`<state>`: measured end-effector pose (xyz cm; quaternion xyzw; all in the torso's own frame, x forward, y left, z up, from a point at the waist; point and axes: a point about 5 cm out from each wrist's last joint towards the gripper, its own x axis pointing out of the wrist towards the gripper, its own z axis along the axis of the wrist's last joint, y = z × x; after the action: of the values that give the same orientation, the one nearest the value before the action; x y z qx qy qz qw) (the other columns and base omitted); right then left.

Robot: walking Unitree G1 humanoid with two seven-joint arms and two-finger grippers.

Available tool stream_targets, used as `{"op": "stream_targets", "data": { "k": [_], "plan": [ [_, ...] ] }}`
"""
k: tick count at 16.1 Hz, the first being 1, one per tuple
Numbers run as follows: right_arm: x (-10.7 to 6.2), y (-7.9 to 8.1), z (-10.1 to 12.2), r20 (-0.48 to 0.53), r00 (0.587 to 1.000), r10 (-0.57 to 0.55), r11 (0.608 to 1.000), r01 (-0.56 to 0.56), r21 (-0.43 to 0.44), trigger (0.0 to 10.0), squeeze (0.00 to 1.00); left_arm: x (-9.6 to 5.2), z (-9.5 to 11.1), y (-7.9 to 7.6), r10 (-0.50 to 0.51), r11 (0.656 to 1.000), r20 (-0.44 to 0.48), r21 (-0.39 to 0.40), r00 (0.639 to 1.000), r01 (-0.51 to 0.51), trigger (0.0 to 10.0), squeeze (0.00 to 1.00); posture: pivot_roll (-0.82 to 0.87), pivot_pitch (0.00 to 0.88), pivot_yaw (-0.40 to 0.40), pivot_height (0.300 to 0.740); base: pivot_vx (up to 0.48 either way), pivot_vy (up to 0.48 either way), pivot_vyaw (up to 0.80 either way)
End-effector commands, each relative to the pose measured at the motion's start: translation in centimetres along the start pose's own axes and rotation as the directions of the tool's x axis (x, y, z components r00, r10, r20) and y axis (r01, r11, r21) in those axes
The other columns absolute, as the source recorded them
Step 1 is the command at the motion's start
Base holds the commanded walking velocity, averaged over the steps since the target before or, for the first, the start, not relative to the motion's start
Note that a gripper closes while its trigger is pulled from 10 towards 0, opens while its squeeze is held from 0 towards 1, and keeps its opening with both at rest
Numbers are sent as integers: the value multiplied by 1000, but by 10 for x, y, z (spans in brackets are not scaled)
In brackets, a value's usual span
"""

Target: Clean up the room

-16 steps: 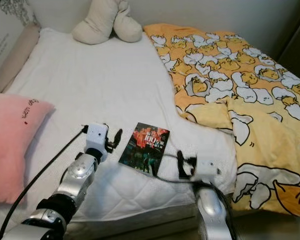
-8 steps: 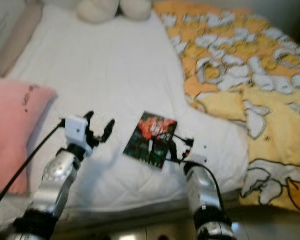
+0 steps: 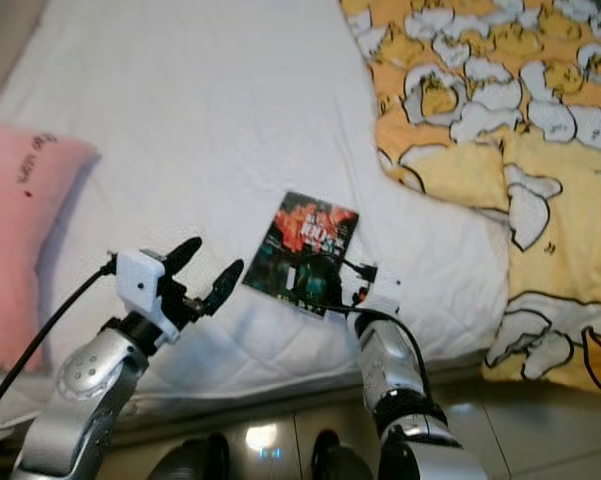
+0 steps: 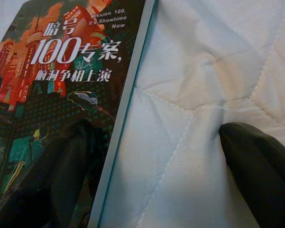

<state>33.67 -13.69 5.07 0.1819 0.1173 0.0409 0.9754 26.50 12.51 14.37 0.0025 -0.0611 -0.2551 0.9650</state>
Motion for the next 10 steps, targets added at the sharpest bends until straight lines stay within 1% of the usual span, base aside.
{"op": "stream_targets", "data": {
  "k": [1, 2, 4, 6, 7, 8, 10],
  "plan": [
    [-1, 13, -9, -22, 998, 57, 997, -58, -48, 10000, 0, -4, 0, -1, 2, 1000, -22, -12, 1000, -2, 10000, 0, 383, 341, -23, 740, 0, 0, 0],
    [-1, 18, -6, 9, 997, 77, 992, -76, -101, 10000, 0, -4, 1, -2, 2, 1000, -24, -21, 1000, -2, 10000, 0, 378, 337, -30, 740, 0, 0, 0],
    [-4, 24, -3, 71, 992, 102, 976, -86, -199, 10000, 0, -4, 0, -7, -8, 999, -32, -37, 999, 6, 10000, 0, 369, 329, -41, 740, 0, 0, 0],
    [-6, 29, -1, 109, 987, 120, 972, -95, -216, 10000, 0, -4, -1, -10, -15, 999, -41, -48, 999, 13, 10000, 0, 366, 326, -45, 740, 0, 0, 0],
    [-4, 34, 3, 137, 982, 129, 971, -97, -219, 10000, 0, -4, -2, -12, -18, 998, -49, -62, 999, 14, 10000, 0, 363, 325, -47, 740, 0, 0, 0],
    [-2, 39, 7, 145, 979, 143, 970, -109, -219, 10000, 0, -4, -2, -14, -28, 998, -56, -63, 998, 24, 10000, 0, 363, 323, -47, 740, 0, 0, 0],
    [2, 43, 10, 138, 979, 150, 969, -119, -216, 10000, 0, -4, -3, -15, -28, 997, -60, -67, 998, 24, 10000, 0, 371, 322, -43, 740, 0, 0, 0]
  ]
}}
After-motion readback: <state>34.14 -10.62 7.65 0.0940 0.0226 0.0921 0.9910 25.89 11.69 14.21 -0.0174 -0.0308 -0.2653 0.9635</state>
